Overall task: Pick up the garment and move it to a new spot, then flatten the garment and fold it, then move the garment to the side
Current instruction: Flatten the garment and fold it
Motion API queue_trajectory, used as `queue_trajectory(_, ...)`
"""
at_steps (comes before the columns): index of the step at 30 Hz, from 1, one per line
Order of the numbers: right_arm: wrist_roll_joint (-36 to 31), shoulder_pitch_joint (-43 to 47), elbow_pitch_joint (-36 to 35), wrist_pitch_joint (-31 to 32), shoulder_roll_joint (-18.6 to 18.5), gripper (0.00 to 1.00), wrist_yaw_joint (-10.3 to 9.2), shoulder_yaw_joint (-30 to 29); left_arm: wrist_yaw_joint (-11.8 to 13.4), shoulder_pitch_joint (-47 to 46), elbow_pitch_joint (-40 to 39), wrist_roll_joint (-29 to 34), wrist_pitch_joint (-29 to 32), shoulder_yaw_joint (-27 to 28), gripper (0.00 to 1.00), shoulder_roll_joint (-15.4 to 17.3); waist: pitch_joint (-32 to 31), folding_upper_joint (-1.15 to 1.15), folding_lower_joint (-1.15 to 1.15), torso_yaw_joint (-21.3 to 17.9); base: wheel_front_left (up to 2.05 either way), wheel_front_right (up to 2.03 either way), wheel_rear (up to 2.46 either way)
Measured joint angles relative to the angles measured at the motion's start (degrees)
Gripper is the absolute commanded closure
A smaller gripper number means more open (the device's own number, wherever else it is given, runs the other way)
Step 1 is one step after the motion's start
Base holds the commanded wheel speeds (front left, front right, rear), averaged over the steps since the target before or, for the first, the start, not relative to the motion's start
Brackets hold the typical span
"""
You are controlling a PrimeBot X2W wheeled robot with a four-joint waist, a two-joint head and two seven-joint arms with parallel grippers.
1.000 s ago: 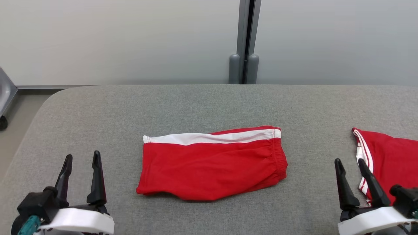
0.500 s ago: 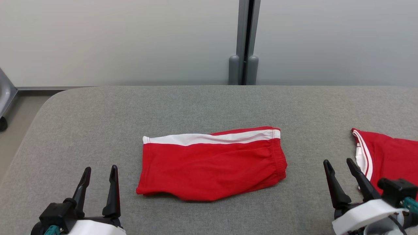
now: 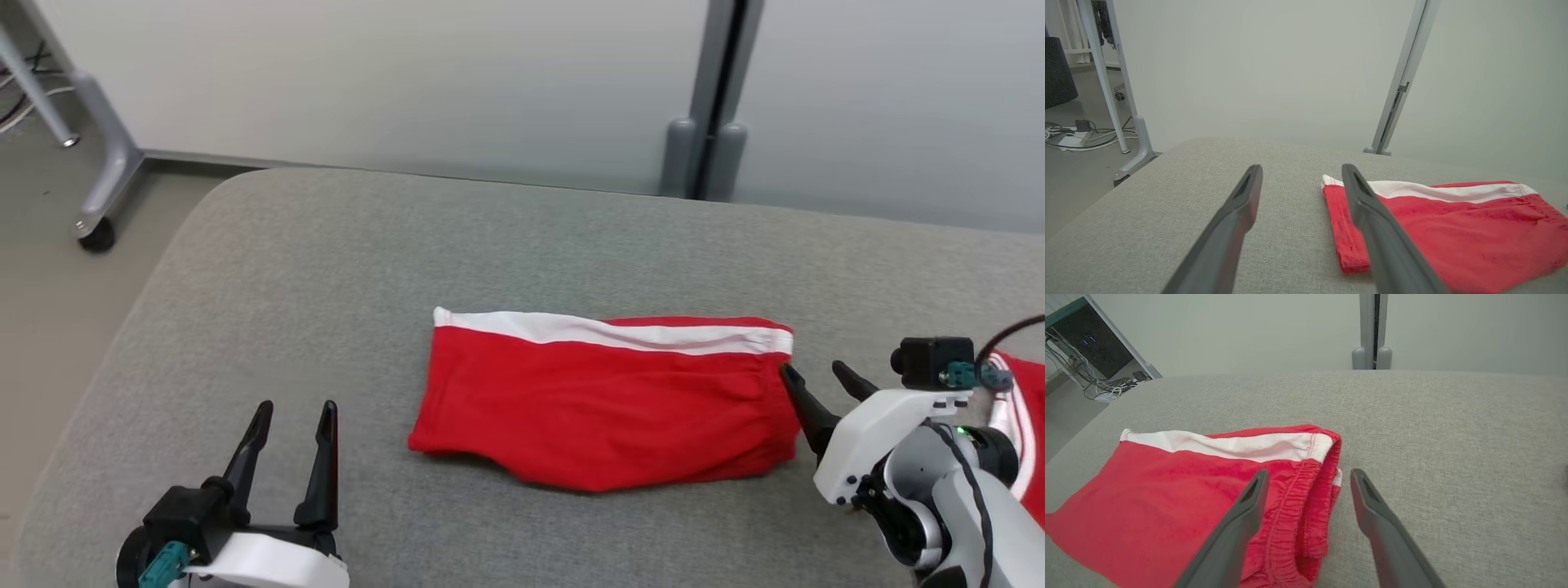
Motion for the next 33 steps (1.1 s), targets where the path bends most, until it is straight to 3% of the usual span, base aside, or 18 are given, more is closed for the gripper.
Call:
queue_trajectory(14, 4.43, -5.47, 14.38, 7.97, 0.49, 0.00, 0.00, -2.50, -2.03, -2.14, 1.09, 1.82, 0.00, 1.09, 0.00, -1.03, 3.96, 0.00, 0.00, 5.76, 0.00, 0.00, 0.00)
queue_trajectory(26, 12.20, -8.04, 18.08, 12.15, 3.58, 0.01, -0.01, -5.20, -3.25, -3.65, 2.50, 3.05, 0.00, 1.26, 0.00, -1.54, 5.55, 0.00, 0.00, 8.43, 0.00, 0.00, 0.00)
queue_trajectory(27, 12.59, -8.15, 18.08, 12.15, 3.82, 0.38, -0.01, -5.03, -3.28, -3.81, 2.60, 3.07, 0.00, 1.29, 0.00, -1.54, 5.57, 0.00, 0.00, 8.53, 0.00, 0.00, 0.00)
queue_trajectory(28, 12.99, -8.17, 18.09, 12.09, 4.02, 0.62, -0.01, -4.92, -3.30, -3.85, 2.70, 3.08, 0.00, 1.33, 0.00, -1.52, 5.52, 0.00, 0.00, 8.56, 0.00, 0.00, 0.00)
queue_trajectory(29, 13.23, -8.18, 18.12, 11.73, 4.15, 1.00, -0.01, -4.76, -3.36, -3.85, 2.83, 3.15, 0.00, 1.40, 0.00, -1.52, 5.39, 0.00, 0.00, 8.56, 0.00, 0.00, 0.00)
queue_trajectory(33, 14.89, -7.95, 18.02, 10.49, 4.60, 1.00, 0.00, -4.10, -3.36, -3.81, 3.15, 3.37, 0.00, 1.87, 0.00, -1.37, 4.72, 0.00, 0.00, 7.86, 0.00, 0.00, 0.00)
